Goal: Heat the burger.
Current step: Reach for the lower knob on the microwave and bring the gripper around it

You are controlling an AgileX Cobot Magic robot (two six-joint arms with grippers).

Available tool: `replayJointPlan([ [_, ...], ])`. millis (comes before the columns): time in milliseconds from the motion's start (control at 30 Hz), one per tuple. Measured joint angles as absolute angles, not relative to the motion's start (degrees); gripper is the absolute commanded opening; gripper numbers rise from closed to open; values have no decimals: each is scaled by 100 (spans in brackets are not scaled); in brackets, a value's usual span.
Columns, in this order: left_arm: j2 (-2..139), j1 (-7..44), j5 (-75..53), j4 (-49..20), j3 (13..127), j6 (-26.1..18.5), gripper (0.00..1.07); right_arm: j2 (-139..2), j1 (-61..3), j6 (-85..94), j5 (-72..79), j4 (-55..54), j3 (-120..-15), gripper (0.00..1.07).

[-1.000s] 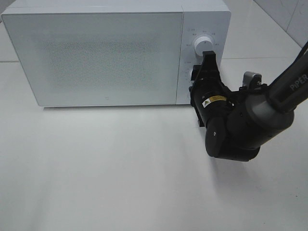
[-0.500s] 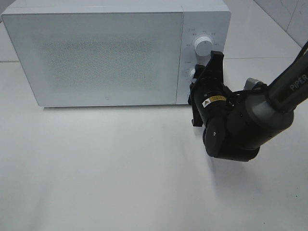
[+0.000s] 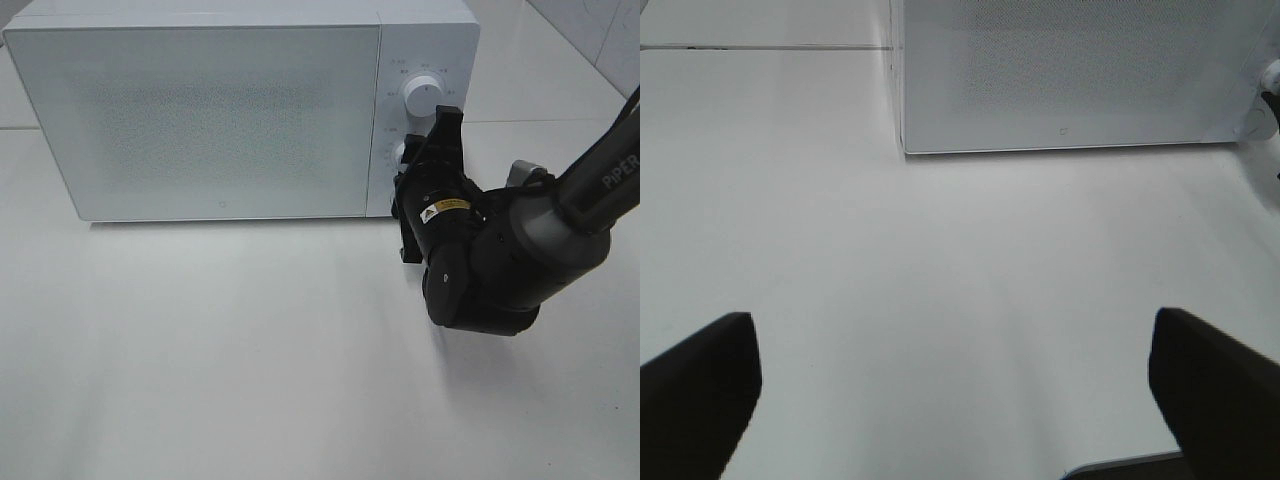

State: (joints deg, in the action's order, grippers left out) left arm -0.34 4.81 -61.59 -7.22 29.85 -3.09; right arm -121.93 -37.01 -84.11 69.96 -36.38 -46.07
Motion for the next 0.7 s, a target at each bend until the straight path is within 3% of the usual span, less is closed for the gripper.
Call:
replayJointPlan([
  [467,-34,481,-6159,-722,2985,-309,98,-12193,-3736,-7775,6984,-3919,-4652,41],
  [700,-34,481,-6159,-722,2985,-309,98,-12193,-3759,-7683,6973,-3976,-4664,49],
])
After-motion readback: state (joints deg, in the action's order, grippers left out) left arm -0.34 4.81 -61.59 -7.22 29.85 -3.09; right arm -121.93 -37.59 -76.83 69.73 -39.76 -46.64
